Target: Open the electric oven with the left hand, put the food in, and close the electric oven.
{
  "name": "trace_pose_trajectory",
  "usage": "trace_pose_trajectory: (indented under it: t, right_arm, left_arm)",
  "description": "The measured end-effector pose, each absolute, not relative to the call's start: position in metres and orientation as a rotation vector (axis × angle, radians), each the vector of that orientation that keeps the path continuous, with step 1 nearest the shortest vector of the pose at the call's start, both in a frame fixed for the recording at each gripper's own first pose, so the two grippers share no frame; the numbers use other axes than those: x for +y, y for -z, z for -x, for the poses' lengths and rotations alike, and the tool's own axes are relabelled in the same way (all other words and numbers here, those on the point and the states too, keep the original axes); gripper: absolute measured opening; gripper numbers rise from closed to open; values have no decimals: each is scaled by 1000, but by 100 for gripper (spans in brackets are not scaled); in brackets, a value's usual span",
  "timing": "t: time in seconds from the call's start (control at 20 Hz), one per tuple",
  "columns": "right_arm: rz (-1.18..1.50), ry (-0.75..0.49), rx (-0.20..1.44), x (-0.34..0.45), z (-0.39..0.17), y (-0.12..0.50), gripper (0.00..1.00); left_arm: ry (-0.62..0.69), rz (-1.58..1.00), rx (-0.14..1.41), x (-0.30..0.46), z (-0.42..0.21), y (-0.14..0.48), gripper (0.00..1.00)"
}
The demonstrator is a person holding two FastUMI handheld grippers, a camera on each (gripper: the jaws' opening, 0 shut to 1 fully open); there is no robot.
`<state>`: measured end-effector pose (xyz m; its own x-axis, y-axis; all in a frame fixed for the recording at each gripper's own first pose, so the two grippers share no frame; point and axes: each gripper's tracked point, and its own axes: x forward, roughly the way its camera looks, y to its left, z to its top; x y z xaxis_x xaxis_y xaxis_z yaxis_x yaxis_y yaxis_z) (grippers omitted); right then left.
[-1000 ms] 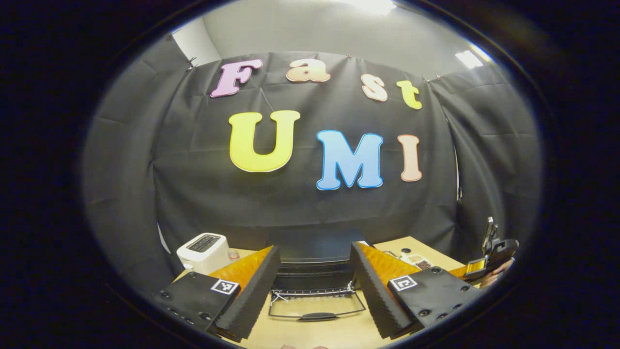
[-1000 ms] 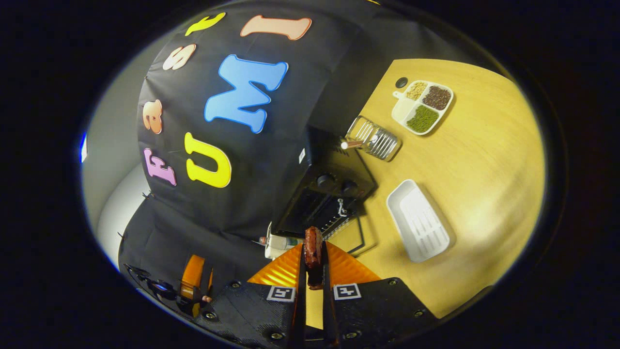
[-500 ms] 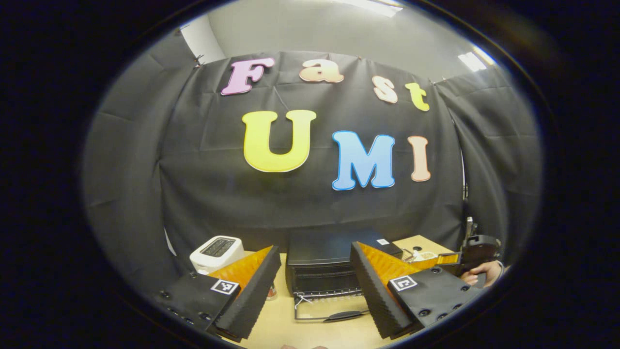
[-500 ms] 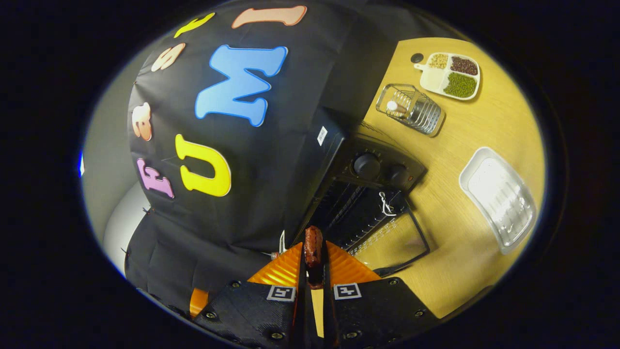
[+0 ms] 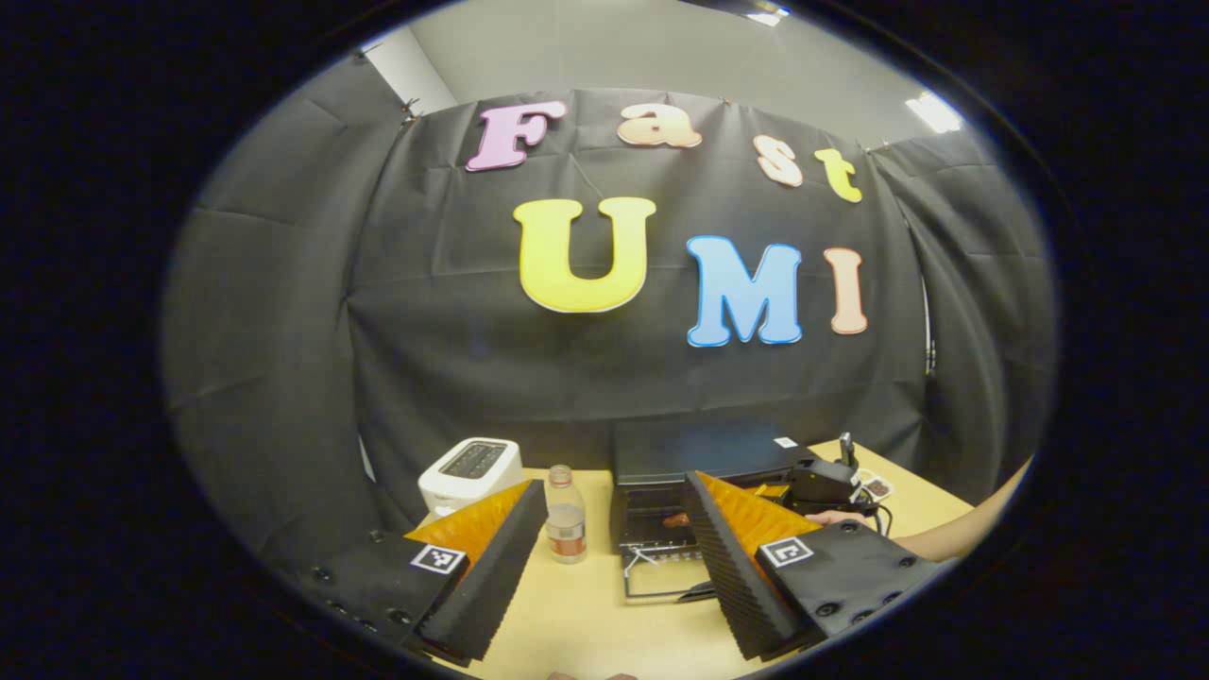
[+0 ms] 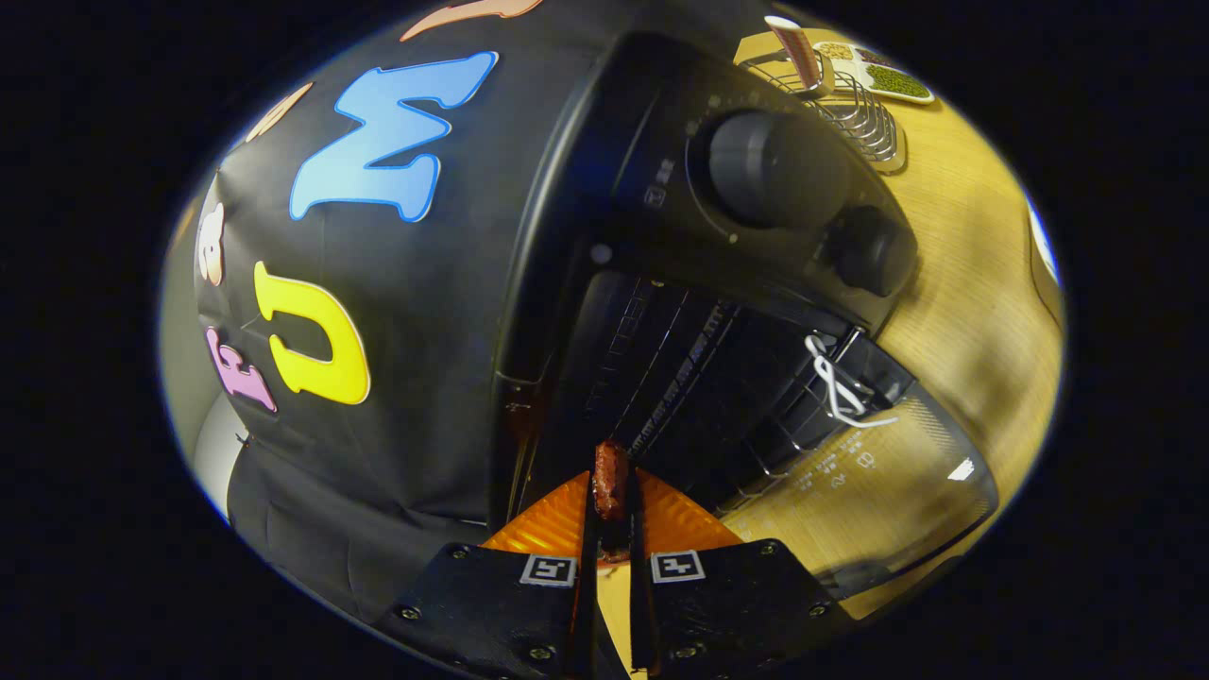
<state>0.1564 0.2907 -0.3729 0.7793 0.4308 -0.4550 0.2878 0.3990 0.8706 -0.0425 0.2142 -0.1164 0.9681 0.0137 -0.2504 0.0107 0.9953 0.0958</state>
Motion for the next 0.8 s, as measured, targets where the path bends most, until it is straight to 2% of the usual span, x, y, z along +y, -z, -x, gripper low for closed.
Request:
trace_pose_trajectory:
  t: [0.2, 0.25, 0.4, 0.45, 0.55, 0.7, 0.75, 0.8]
  right_arm:
    - [-1198, -29, 679, 291, -179, 390, 14]
    - [-1171, 0, 679, 287, -183, 394, 14]
    - [-1031, 41, 714, 277, -180, 402, 16]
    - [-1001, 62, 737, 276, -179, 408, 21]
    - [-963, 83, 753, 273, -178, 407, 31]
    - [-778, 95, 730, 254, -174, 406, 39]
    - [-728, 94, 715, 249, -175, 404, 43]
    - [-688, 92, 701, 242, -169, 392, 57]
  left_arm:
    - [-26, -86, 300, 227, 50, 129, 98]
    - [-24, -85, 306, 228, 51, 131, 100]
    - [0, -68, 320, 220, 49, 137, 97]
    - [9, -61, 319, 216, 47, 137, 94]
    - [25, -56, 317, 206, 45, 138, 100]
    - [50, -65, 315, 191, 42, 139, 97]
    - [58, -68, 316, 187, 42, 139, 100]
    - [64, -70, 316, 181, 42, 139, 100]
